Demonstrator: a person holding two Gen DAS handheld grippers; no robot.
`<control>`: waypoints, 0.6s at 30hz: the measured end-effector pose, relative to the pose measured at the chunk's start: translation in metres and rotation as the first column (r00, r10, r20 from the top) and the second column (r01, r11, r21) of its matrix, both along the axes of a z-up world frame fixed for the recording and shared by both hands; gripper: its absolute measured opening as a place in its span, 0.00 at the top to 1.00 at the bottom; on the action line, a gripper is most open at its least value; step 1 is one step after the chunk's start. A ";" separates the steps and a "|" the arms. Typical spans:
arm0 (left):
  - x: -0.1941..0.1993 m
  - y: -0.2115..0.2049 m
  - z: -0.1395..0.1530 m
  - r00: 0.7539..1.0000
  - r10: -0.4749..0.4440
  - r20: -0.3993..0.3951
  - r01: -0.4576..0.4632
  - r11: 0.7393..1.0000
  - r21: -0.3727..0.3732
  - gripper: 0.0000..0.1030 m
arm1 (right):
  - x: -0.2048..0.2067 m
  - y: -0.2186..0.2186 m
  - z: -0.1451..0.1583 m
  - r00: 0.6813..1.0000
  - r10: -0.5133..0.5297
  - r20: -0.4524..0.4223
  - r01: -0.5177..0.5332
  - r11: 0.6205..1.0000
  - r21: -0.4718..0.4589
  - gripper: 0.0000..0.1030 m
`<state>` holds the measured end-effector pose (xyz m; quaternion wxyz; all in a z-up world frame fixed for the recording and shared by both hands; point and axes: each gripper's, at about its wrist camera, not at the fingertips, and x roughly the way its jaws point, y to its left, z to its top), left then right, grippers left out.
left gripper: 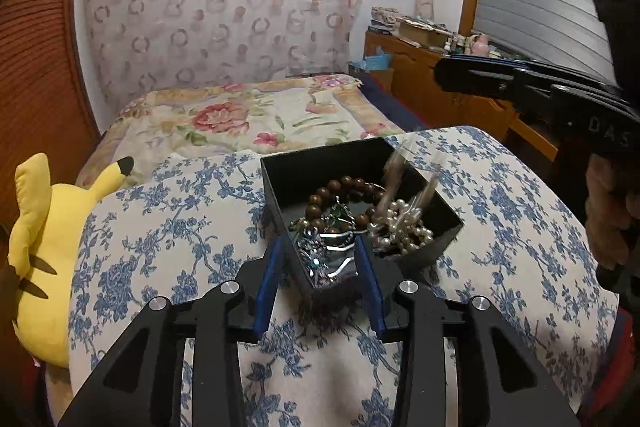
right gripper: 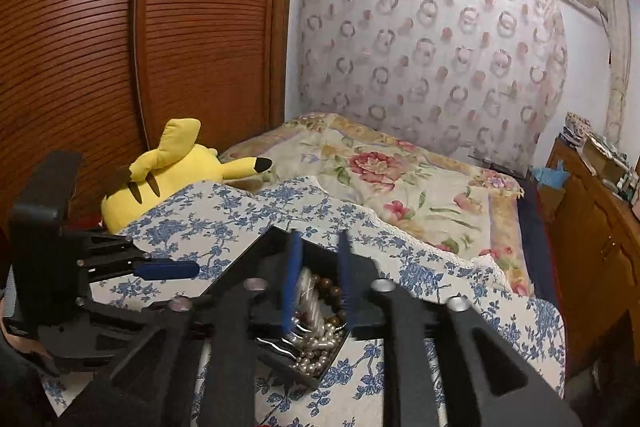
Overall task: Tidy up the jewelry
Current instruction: 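Grasp the red string bead bracelet with the left tool while the right tool reaches a small item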
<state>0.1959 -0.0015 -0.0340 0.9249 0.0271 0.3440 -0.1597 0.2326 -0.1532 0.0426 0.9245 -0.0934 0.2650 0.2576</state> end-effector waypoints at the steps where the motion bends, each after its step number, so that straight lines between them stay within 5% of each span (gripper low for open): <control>1: -0.003 0.000 0.000 1.000 -0.003 0.002 0.003 1.000 -0.001 0.64 | -0.001 -0.002 0.000 1.000 0.002 -0.002 -0.002 1.000 0.008 0.70; 7: -0.021 -0.005 -0.007 0.999 -0.035 -0.007 0.035 0.999 -0.013 0.59 | -0.016 -0.028 -0.007 1.000 0.000 -0.031 0.001 1.000 0.025 0.70; 18: -0.047 -0.036 -0.031 0.989 -0.134 -0.057 0.134 0.991 -0.001 0.52 | -0.072 -0.065 -0.073 0.986 -0.011 -0.166 0.004 0.999 -0.044 0.70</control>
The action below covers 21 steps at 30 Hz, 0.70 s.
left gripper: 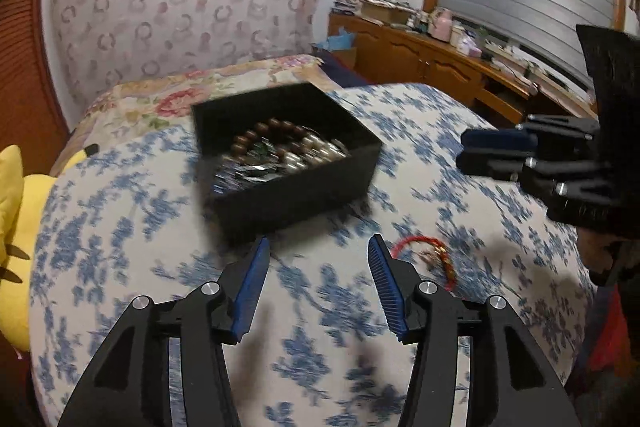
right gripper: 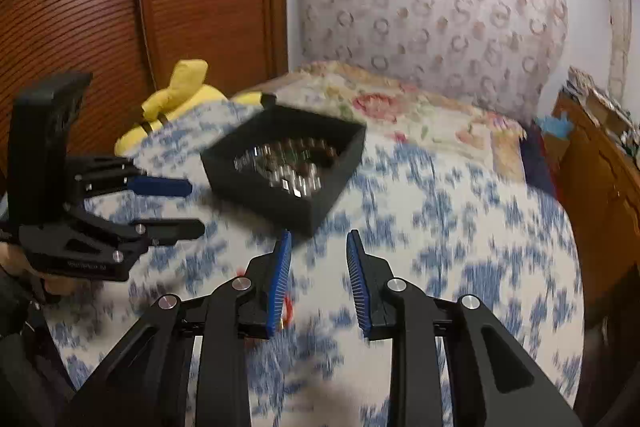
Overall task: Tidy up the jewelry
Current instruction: 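Grasp the red string bead bracelet with the left tool while the right tool reaches a small item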
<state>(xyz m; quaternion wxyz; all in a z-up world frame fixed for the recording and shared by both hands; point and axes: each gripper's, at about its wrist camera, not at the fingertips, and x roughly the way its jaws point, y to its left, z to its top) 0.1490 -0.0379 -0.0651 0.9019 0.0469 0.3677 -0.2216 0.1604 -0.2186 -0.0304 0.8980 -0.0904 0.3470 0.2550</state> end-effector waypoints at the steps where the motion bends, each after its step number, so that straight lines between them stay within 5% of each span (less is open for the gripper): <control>1: -0.001 -0.006 -0.003 1.000 -0.014 -0.007 0.014 1.000 0.006 0.52 | -0.005 -0.004 -0.006 1.000 -0.006 -0.013 0.006 1.000 0.002 0.70; 6: -0.003 -0.028 -0.013 0.997 -0.066 -0.033 0.067 0.997 0.033 0.53 | -0.019 -0.013 -0.020 0.999 -0.016 -0.045 0.018 1.000 0.024 0.70; 11: 0.002 -0.039 -0.021 0.993 -0.093 -0.073 0.096 0.995 0.041 0.67 | -0.026 -0.017 -0.024 0.999 -0.025 -0.048 0.027 0.999 0.030 0.70; 16: 0.007 -0.048 -0.027 0.991 -0.097 -0.089 0.103 0.992 0.072 0.69 | -0.029 -0.021 -0.024 0.998 -0.035 -0.047 0.037 0.999 0.039 0.70; 21: 0.010 -0.049 -0.026 0.989 -0.112 -0.092 0.118 0.991 0.062 0.94 | -0.033 -0.022 -0.024 0.998 -0.030 -0.047 0.032 0.999 0.041 0.70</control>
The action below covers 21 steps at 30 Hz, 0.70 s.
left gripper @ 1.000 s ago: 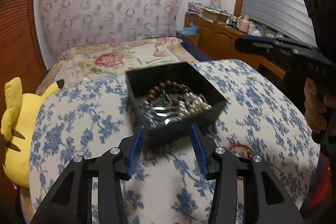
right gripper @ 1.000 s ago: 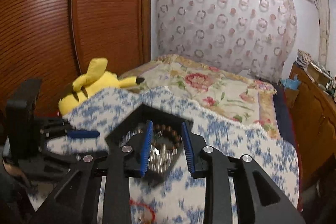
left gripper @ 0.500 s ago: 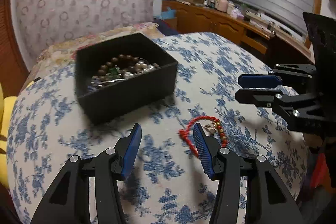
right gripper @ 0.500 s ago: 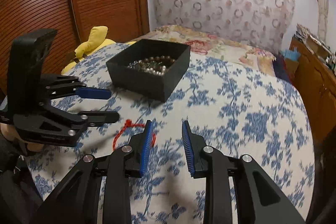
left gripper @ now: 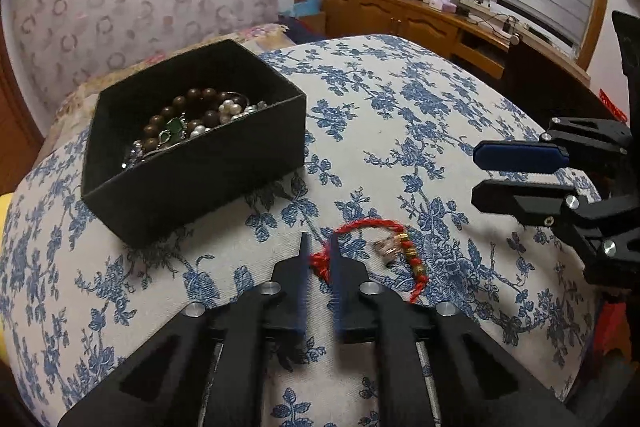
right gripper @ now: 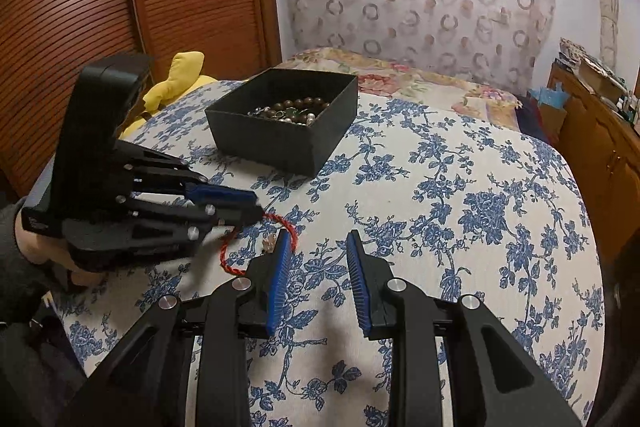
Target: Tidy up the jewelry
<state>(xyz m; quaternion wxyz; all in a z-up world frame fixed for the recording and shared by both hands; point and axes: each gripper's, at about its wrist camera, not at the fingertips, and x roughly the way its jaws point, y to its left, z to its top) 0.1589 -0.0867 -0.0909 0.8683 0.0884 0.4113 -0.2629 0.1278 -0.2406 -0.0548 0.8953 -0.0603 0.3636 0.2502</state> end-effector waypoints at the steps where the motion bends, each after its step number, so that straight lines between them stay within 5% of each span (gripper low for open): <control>1: 0.000 0.001 0.001 1.000 -0.004 -0.003 0.004 1.000 -0.013 0.95 | -0.001 0.000 -0.001 1.000 0.001 -0.001 -0.001 1.000 0.000 0.70; 7: -0.010 0.008 0.022 0.999 0.012 0.045 -0.008 0.995 -0.096 0.95 | -0.003 0.006 -0.009 1.000 0.018 -0.023 -0.018 1.000 -0.006 0.70; 21: -0.015 0.035 0.055 0.988 0.094 0.122 -0.074 0.984 -0.163 0.95 | 0.009 0.033 -0.021 0.994 0.082 -0.071 -0.084 0.996 -0.029 0.70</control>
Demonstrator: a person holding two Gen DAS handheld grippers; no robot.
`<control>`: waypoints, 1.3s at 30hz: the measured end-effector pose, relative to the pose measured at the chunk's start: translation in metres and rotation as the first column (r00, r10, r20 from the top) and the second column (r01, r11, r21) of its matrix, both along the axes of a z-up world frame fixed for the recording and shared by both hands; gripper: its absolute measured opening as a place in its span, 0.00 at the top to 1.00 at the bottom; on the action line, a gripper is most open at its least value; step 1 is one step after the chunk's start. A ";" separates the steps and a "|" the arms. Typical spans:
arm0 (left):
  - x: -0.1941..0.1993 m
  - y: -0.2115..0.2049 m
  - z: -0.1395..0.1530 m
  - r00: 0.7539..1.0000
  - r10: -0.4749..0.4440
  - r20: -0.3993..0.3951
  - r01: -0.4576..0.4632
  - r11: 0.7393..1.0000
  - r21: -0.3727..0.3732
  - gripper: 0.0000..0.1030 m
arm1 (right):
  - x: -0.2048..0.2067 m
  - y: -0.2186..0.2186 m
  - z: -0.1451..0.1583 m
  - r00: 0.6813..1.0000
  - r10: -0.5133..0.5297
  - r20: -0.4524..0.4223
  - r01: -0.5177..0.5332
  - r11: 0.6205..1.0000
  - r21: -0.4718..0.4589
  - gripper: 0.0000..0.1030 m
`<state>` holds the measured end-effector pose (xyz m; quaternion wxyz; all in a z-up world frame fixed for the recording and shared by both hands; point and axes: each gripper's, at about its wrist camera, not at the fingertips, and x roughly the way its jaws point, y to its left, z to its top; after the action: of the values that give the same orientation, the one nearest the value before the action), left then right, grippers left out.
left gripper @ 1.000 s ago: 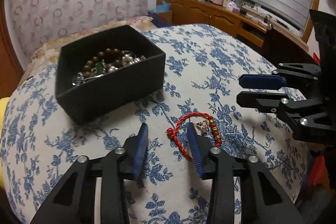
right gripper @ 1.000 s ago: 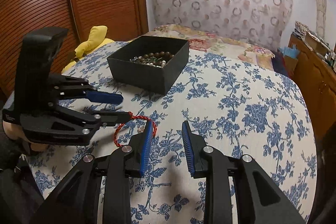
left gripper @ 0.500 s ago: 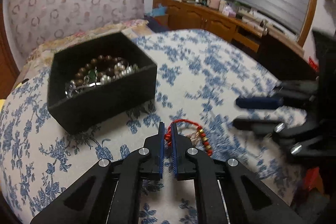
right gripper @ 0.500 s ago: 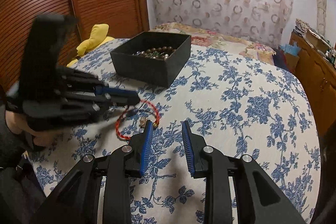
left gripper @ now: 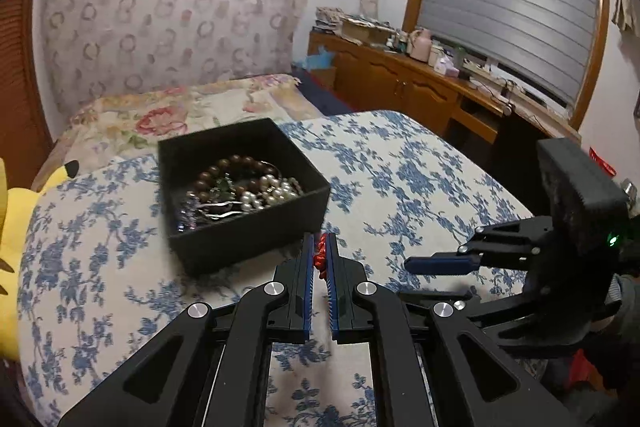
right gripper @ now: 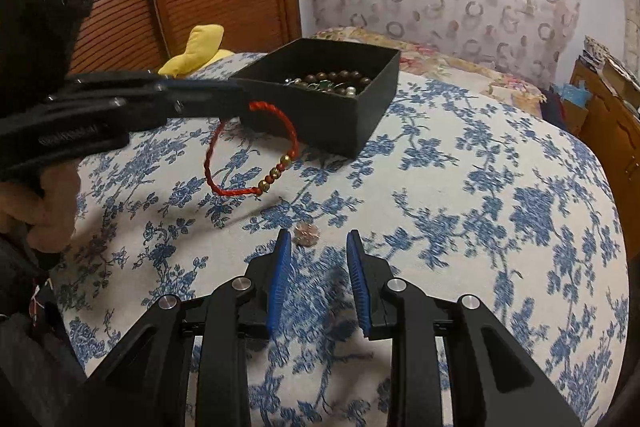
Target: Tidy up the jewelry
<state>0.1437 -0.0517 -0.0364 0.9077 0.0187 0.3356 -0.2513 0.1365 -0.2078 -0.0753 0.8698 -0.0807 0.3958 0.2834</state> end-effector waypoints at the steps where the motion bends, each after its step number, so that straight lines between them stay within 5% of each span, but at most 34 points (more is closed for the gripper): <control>1: 0.000 0.002 0.002 1.000 0.004 0.003 -0.004 1.000 -0.001 0.95 | 0.002 0.003 -0.001 1.000 0.005 -0.004 -0.005 1.000 -0.005 0.70; 10: 0.001 0.011 0.015 0.999 0.023 0.035 -0.022 1.000 -0.005 0.95 | 0.014 0.025 -0.013 0.999 0.038 -0.017 -0.040 0.993 -0.107 0.70; 12: 0.002 0.012 0.017 0.999 0.028 0.040 -0.028 1.000 -0.007 0.95 | 0.015 0.028 -0.014 0.999 0.046 -0.014 -0.048 0.992 -0.113 0.83; 14: 0.005 0.013 0.020 0.998 0.034 0.047 -0.034 0.999 -0.008 0.95 | 0.015 0.027 -0.013 0.998 0.056 -0.013 -0.057 0.992 -0.113 0.83; 29: 0.044 0.025 0.054 0.988 0.107 0.115 -0.108 0.994 0.003 0.95 | 0.041 0.019 0.069 0.985 -0.006 0.171 -0.001 0.999 0.042 0.83; 39: 0.074 0.033 0.035 0.986 0.152 0.068 -0.153 0.988 0.013 0.95 | 0.081 0.035 0.067 0.986 -0.010 0.166 0.004 0.999 0.034 0.83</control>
<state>0.2177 -0.0187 -0.0012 0.9347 0.0096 0.3078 -0.1773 0.2178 -0.1728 -0.0082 0.9020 -0.0881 0.3174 0.2791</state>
